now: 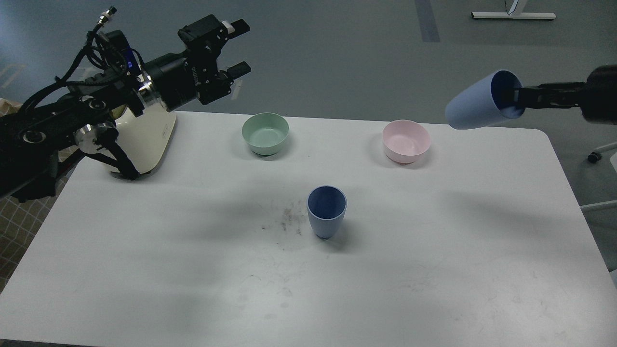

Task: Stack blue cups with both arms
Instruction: 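Lift the cup with the right gripper and lower it into the centered cup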

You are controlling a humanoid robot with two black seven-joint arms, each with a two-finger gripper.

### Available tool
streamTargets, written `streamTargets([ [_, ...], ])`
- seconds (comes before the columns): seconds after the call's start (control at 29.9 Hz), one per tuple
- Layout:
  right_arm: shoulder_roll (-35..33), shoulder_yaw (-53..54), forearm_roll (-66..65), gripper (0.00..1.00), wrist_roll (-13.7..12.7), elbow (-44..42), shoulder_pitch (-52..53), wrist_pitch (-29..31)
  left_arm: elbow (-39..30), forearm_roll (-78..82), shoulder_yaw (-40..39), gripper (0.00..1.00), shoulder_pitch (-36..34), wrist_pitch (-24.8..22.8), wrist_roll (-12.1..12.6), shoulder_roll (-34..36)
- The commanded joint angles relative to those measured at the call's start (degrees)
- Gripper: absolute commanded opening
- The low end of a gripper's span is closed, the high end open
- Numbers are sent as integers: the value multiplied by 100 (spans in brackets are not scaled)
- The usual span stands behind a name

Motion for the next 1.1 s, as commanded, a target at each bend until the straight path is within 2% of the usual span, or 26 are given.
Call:
streamTargets([
  [0.0,735,-1075,31,0,16,-33,888,-1,5,-1,-1,96,2,6,0,-14],
  [0.07,1268,-1618,40,0,25,-42,1290,-1,5,-1,-1,96,2,6,0,-23],
  [0.17,1814,-1839,40,0,25,2,1467,-1,5,-1,-10,96,2,6,0,-14],
  [0.37,2746,-2173,49,0,25,-7,1705,-1,5,-1,-1,96,2,-3,0,21],
  [0.53,3265,-2200,58,0,25,-60,1731,-1,5,-1,-10,96,2,-3,0,29],
  [1.07,4004,-2332,207,0,25,-323,1705,-1,-3,-1,-10,96,11,-11,0,47],
])
